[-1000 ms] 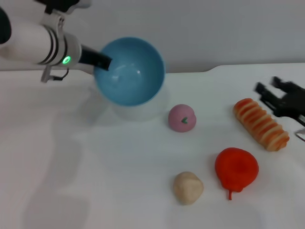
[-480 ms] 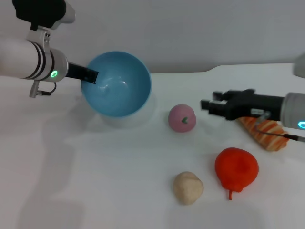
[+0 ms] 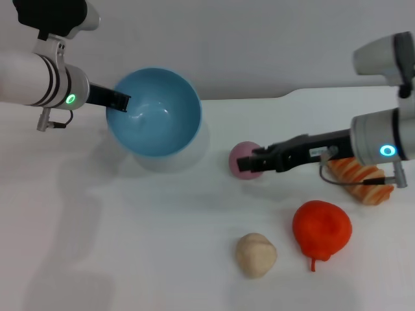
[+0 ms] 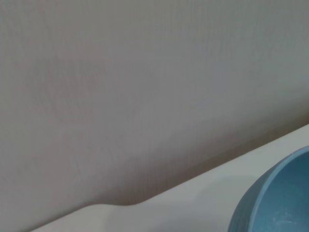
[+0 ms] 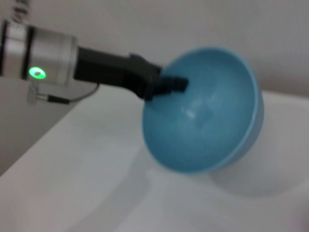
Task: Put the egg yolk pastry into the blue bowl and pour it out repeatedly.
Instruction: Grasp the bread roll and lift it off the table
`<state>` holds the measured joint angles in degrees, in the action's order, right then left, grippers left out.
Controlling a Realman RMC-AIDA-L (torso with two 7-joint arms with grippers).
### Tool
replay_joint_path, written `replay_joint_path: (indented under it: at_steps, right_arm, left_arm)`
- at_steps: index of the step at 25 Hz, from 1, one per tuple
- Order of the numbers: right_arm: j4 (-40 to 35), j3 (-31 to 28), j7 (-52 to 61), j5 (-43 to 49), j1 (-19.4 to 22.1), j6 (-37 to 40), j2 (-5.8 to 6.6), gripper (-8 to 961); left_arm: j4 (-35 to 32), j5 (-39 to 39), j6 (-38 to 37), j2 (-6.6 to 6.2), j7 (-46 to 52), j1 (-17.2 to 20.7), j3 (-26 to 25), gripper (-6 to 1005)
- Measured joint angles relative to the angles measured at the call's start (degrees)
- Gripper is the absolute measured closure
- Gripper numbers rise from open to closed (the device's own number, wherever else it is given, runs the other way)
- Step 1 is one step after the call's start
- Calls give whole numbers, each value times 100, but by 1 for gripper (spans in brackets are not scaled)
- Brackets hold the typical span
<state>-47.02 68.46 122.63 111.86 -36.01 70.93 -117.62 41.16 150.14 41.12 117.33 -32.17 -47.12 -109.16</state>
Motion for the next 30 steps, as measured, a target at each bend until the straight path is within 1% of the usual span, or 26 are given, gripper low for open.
replay_joint_path:
  at_steps: [3, 6, 12, 16, 25, 30]
  right_arm:
    - [294, 5, 517, 420, -305, 50, -3, 478]
    - [470, 18, 844, 781, -522, 94, -41, 478]
    - [1152, 198, 916, 833, -934, 57, -87, 478]
    - [1552, 541, 935, 832, -1189, 1, -118, 479]
    - [1657, 1078, 1410, 902, -1222, -1, -108, 479]
    - [1626, 1245, 1869, 1304, -1230, 13, -105, 479]
  left_arm:
    - [28, 0, -4, 7, 0, 11, 0, 999]
    - [32, 0, -7, 10, 0, 11, 0, 1000]
    - [26, -2, -7, 26, 1, -7, 23, 999]
    - [10, -3, 14, 32, 1, -20, 50, 1000]
    - [13, -2, 33, 35, 0, -8, 68, 999]
    - [18, -2, 36, 39, 0, -12, 71, 1000]
